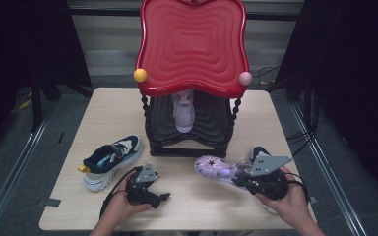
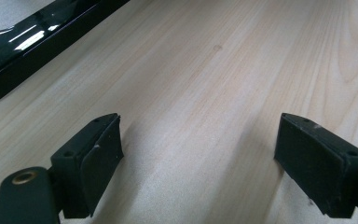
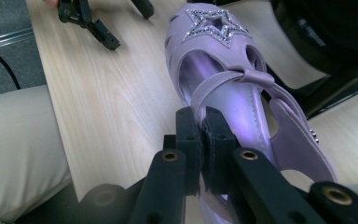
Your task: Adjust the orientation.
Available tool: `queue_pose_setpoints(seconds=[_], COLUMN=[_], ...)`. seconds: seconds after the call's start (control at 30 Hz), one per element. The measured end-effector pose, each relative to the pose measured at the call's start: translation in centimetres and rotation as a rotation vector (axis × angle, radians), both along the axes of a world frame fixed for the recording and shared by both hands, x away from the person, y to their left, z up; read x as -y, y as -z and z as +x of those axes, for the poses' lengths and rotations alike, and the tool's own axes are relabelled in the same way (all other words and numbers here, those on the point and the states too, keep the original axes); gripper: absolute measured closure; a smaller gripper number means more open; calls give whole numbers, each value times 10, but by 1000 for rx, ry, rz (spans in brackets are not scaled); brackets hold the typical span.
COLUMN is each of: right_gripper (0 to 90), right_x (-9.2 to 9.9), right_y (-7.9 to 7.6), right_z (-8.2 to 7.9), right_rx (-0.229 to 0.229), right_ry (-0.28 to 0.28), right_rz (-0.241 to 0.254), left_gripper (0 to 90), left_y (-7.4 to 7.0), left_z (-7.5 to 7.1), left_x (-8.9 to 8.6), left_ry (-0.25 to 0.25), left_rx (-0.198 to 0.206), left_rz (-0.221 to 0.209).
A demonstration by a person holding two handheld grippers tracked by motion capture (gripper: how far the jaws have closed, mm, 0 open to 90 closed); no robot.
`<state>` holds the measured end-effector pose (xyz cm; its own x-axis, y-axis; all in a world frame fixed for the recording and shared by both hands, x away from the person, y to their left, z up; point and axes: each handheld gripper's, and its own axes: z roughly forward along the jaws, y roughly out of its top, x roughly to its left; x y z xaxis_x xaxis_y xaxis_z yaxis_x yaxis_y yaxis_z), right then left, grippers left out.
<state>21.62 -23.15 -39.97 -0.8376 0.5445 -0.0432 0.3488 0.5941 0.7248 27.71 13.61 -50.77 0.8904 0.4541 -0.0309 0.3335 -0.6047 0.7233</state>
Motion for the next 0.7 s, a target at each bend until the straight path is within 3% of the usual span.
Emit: queue_pose_setpoints(seconds=[0.7], right_gripper=[859], right_x=[-40], right_y=[53], right_z=[1], right_rx=[-19], right_ry=[-1], right_rz=[-1], left_gripper=[144], left_y=[0], left_z=[0], left_x=[0], left_ry=[0], left_rx=[-1], left_rz=[0])
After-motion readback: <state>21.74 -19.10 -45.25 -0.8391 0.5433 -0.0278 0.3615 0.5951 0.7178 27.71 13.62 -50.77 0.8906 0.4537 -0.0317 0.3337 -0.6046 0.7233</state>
